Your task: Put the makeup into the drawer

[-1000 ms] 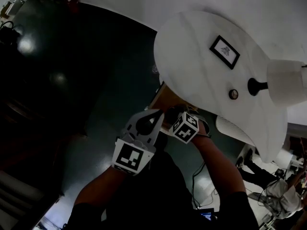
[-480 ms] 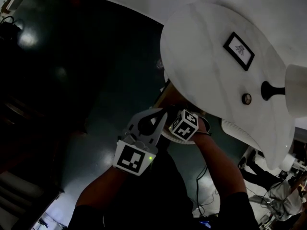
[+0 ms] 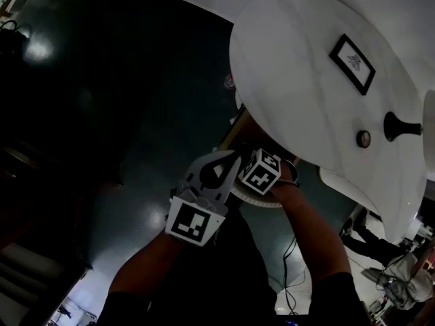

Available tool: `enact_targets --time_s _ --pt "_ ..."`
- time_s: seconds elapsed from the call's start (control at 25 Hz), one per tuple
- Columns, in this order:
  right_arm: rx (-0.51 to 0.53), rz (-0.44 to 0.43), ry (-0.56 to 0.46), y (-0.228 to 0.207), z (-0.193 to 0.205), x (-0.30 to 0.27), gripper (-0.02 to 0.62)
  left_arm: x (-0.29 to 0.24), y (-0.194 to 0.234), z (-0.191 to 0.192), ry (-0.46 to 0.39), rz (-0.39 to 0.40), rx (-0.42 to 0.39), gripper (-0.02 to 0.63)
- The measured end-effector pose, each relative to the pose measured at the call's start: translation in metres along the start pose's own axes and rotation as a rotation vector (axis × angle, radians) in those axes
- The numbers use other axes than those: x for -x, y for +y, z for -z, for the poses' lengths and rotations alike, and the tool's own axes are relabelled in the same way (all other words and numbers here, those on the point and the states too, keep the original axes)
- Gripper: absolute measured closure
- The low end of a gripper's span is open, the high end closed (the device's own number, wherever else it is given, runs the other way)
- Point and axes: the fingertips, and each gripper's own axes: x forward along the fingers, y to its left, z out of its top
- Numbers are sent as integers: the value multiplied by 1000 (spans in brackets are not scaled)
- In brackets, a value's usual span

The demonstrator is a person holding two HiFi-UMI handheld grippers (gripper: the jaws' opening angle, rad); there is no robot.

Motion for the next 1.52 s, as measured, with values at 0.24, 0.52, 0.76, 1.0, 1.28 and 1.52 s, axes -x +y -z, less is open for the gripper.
enact_targets --time_s 0.24,0.52,0.76,1.0,1.28,1.52 --pt "-12 -32 29 0 9 -19 298 0 3 12 -8 -12 18 595" --pt "-41 -71 22 4 9 -43 298 9 6 18 -11 -12 40 595" --pt "-45 -54 27 -3 6 -49 298 15 7 21 -3 -23 35 595" --pt "-27 -31 47 -5 3 -48 298 18 8 16 -5 -26 36 595" --pt "-52 -16 42 -5 2 -44 298 22 10 13 -10 -29 43 595" --pt "-76 -4 37 0 8 -27 298 30 6 -4 -25 -23 29 595"
